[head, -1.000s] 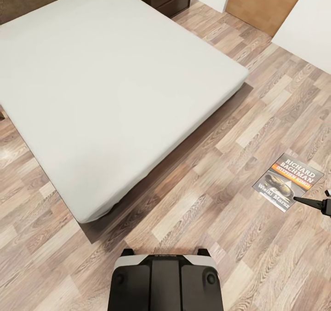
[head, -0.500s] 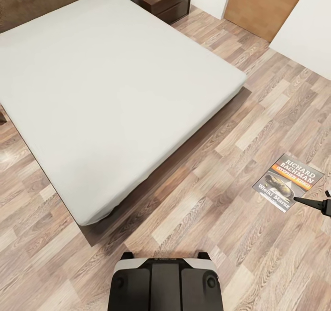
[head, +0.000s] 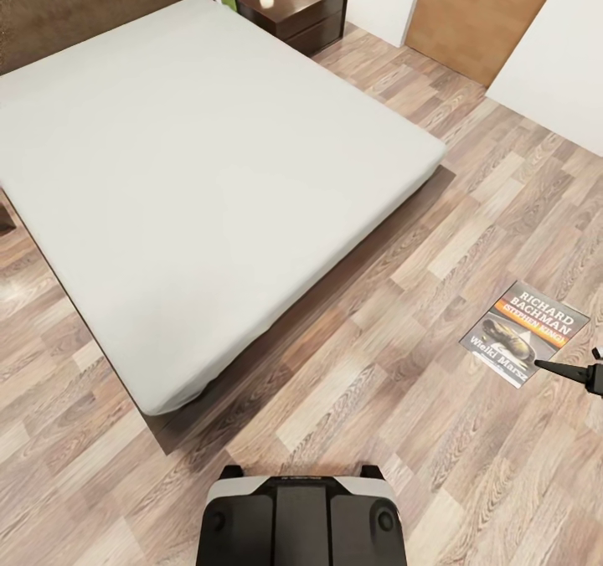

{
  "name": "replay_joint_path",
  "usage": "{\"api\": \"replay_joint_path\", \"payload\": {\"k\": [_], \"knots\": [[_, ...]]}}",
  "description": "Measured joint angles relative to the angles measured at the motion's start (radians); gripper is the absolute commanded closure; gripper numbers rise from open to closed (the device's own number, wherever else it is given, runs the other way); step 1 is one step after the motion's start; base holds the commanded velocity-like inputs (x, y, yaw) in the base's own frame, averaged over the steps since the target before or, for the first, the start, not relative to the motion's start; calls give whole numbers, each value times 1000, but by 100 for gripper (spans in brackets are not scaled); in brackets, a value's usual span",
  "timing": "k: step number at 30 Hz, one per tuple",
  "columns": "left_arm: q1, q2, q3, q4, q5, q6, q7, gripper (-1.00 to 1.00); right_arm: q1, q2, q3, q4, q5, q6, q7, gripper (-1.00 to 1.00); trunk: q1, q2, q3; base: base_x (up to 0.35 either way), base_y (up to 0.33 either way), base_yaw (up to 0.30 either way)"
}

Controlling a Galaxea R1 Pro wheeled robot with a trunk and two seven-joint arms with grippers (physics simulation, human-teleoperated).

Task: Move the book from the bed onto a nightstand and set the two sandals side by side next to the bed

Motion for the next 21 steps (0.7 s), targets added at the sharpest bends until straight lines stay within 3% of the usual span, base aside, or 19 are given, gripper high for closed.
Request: {"api": "replay_joint_path", "payload": {"k": [21], "knots": [[4,-1,1,0,-1,-2,6,-100,0,1,1,0,0,-1,0,100,0,0,34,0,0,0]]}}
